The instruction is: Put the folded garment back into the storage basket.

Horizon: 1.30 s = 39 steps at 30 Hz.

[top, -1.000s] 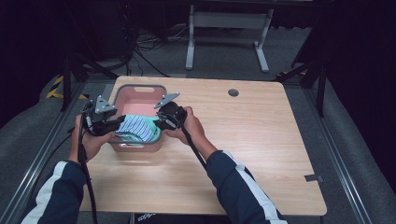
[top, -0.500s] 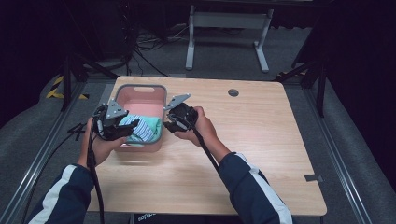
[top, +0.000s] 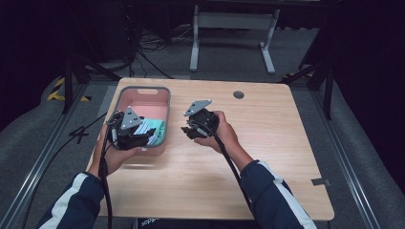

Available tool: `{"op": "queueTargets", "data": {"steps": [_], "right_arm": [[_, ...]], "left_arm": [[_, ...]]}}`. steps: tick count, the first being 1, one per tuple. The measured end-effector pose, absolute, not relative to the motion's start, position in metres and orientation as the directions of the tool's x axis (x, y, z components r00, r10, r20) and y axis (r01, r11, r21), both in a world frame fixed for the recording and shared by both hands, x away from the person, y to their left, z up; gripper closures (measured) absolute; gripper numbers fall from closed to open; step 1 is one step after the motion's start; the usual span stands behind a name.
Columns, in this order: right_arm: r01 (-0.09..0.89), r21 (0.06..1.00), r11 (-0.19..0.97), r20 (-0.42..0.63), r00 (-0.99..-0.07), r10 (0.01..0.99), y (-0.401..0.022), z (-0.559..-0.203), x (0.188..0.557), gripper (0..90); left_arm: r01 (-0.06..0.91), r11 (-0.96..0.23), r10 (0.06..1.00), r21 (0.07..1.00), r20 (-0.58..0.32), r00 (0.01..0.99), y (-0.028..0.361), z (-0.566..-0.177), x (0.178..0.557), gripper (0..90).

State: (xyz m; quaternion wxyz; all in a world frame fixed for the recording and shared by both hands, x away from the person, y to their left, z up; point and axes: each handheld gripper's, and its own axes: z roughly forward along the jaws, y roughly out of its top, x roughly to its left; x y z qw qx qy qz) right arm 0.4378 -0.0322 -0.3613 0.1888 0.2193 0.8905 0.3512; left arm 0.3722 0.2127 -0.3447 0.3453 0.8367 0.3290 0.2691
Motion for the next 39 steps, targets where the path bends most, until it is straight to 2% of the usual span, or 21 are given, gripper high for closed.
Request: {"op": "queueTargets", "data": {"steps": [10, 20, 26, 32, 39], "right_arm": [[0.276, 0.698, 0.66, -0.194, -0.815, 0.546, -0.061, -0.366, 0.427, 47.0], [0.282, 0.681, 0.676, -0.212, -0.807, 0.551, -0.089, -0.38, 0.413, 37.2], [0.283, 0.681, 0.675, -0.209, -0.809, 0.55, -0.105, -0.387, 0.406, 32.0], [0.284, 0.654, 0.701, -0.249, -0.794, 0.554, -0.124, -0.4, 0.396, 26.6], [0.295, 0.652, 0.698, -0.246, -0.789, 0.564, -0.147, -0.411, 0.388, 26.1]], "left_arm": [[0.318, -0.551, 0.694, 0.772, 0.211, 0.688, 0.188, -0.35, 0.358, 40.2], [0.29, -0.578, 0.642, 0.763, 0.205, 0.739, 0.169, -0.368, 0.349, 35.9], [0.294, -0.597, 0.622, 0.746, 0.199, 0.757, 0.162, -0.382, 0.345, 31.4], [0.296, -0.622, 0.595, 0.725, 0.192, 0.781, 0.152, -0.397, 0.343, 24.5], [0.272, -0.677, 0.527, 0.684, 0.192, 0.828, 0.144, -0.415, 0.339, 21.4]]}}
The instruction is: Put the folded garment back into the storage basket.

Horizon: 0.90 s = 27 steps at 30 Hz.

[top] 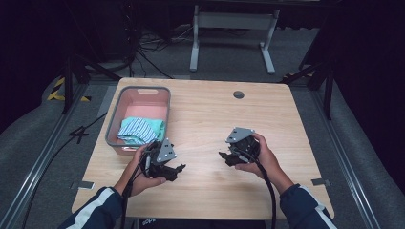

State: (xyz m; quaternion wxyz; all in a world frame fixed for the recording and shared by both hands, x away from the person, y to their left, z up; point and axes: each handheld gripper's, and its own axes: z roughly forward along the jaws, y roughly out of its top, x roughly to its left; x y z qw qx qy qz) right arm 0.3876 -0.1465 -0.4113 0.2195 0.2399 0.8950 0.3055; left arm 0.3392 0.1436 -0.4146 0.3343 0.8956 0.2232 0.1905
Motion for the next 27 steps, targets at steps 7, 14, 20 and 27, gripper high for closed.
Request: {"op": "queueTargets", "data": {"steps": [7, 14, 20, 27], "right_arm": [[0.318, 0.655, 0.686, -0.243, -0.771, 0.589, -0.171, -0.418, 0.377, 26.4], [0.333, 0.659, 0.674, -0.232, -0.763, 0.604, -0.193, -0.429, 0.366, 26.6], [0.354, 0.671, 0.651, -0.199, -0.76, 0.618, -0.214, -0.444, 0.358, 26.5], [0.404, 0.684, 0.607, -0.151, -0.737, 0.659, -0.236, -0.461, 0.347, 25.6]], "left_arm": [[0.273, -0.704, 0.507, 0.656, 0.196, 0.839, 0.142, -0.429, 0.336, 20.4], [0.286, -0.705, 0.504, 0.649, 0.173, 0.847, 0.141, -0.439, 0.334, 19.7], [0.3, -0.683, 0.511, 0.666, 0.142, 0.848, 0.144, -0.446, 0.332, 20.0], [0.311, -0.672, 0.501, 0.672, 0.102, 0.86, 0.149, -0.455, 0.332, 19.3]]}}
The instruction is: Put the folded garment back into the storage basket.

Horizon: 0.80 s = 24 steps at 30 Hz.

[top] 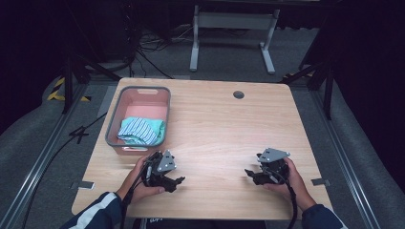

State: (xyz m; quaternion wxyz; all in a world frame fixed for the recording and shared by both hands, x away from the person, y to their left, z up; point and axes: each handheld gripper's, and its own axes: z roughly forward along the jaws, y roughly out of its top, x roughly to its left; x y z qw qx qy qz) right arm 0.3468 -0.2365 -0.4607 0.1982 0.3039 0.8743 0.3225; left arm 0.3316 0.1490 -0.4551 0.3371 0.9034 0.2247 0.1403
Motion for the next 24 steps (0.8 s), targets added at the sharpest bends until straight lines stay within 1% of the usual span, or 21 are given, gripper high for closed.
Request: {"op": "queueTargets", "data": {"steps": [3, 5, 6, 8, 10, 12, 13, 16, 24], "right_arm": [[0.427, 0.686, 0.589, -0.121, -0.731, 0.672, -0.245, -0.468, 0.341, 24.3], [0.442, 0.689, 0.574, -0.106, -0.722, 0.684, -0.25, -0.473, 0.337, 23.9], [0.446, 0.691, 0.569, -0.099, -0.721, 0.686, -0.253, -0.475, 0.336, 23.7], [0.467, 0.709, 0.529, -0.053, -0.713, 0.7, -0.258, -0.479, 0.334, 22.6], [0.474, 0.715, 0.514, -0.044, -0.703, 0.71, -0.263, -0.481, 0.333, 21.0], [0.486, 0.723, 0.49, -0.023, -0.693, 0.721, -0.266, -0.483, 0.334, 19.3], [0.501, 0.731, 0.464, 0.007, -0.686, 0.728, -0.268, -0.485, 0.335, 18.1], [0.493, 0.736, 0.463, 0.007, -0.69, 0.723, -0.269, -0.486, 0.336, 17.3], [0.495, 0.734, 0.464, 0.006, -0.688, 0.726, -0.269, -0.486, 0.336, 16.4]], "left_arm": [[0.317, -0.676, 0.488, 0.666, 0.082, 0.869, 0.15, -0.462, 0.331, 18.4], [0.336, -0.665, 0.489, 0.667, 0.048, 0.871, 0.151, -0.466, 0.331, 18.1], [0.342, -0.666, 0.492, 0.663, 0.045, 0.87, 0.151, -0.469, 0.33, 18.2], [0.341, -0.672, 0.476, 0.657, 0.031, 0.879, 0.152, -0.472, 0.33, 18.2], [0.342, -0.684, 0.469, 0.644, 0.03, 0.882, 0.151, -0.476, 0.329, 17.3], [0.376, -0.659, 0.49, 0.651, -0.007, 0.872, 0.151, -0.478, 0.329, 16.0], [0.383, -0.651, 0.493, 0.655, -0.019, 0.87, 0.151, -0.479, 0.329, 16.0], [0.356, -0.633, 0.476, 0.687, -0.018, 0.879, 0.154, -0.483, 0.329, 14.4], [0.357, -0.633, 0.477, 0.687, -0.017, 0.879, 0.155, -0.483, 0.329, 14.4]]}}
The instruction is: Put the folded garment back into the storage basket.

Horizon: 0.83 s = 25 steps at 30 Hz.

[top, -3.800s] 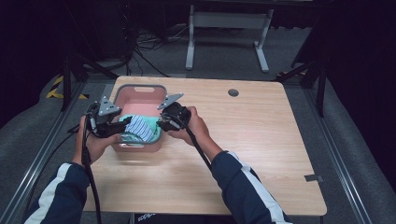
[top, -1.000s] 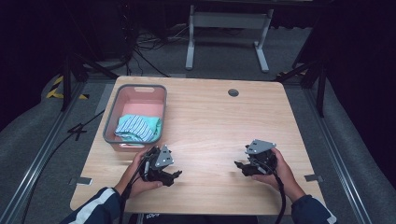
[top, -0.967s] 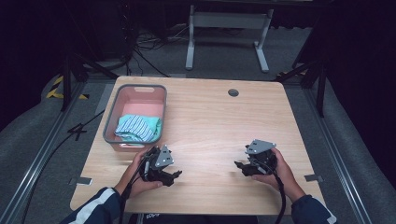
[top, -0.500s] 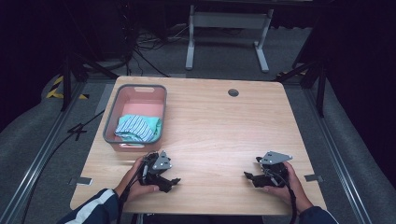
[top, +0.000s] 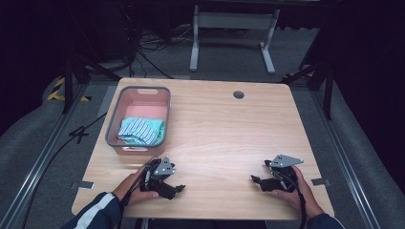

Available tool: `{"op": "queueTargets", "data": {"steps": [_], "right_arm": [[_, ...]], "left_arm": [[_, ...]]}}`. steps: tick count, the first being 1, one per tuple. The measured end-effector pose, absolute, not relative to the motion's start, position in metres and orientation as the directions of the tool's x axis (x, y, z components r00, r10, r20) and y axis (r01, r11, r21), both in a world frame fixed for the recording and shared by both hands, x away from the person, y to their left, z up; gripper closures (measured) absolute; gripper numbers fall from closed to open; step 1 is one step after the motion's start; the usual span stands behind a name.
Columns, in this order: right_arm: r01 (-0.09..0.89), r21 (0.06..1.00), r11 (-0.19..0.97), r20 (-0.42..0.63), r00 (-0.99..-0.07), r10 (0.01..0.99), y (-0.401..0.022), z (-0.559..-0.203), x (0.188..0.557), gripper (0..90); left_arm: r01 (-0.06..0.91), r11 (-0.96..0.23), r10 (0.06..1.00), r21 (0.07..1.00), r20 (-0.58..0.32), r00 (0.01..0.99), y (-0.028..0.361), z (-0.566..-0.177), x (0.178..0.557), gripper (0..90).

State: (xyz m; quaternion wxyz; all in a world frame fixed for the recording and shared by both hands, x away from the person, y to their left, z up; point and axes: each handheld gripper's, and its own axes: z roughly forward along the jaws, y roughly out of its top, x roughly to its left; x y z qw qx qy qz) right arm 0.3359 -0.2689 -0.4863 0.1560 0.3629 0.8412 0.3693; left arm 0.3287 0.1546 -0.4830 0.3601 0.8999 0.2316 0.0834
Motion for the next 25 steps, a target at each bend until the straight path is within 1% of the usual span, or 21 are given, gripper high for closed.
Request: {"op": "queueTargets", "data": {"steps": [25], "right_arm": [[0.497, 0.733, 0.465, 0.006, -0.688, 0.726, -0.2695, -0.4865, 0.3378, 14.7]], "left_arm": [[0.363, -0.632, 0.486, 0.684, -0.015, 0.874, 0.1535, -0.4832, 0.3296, 11.9]]}}
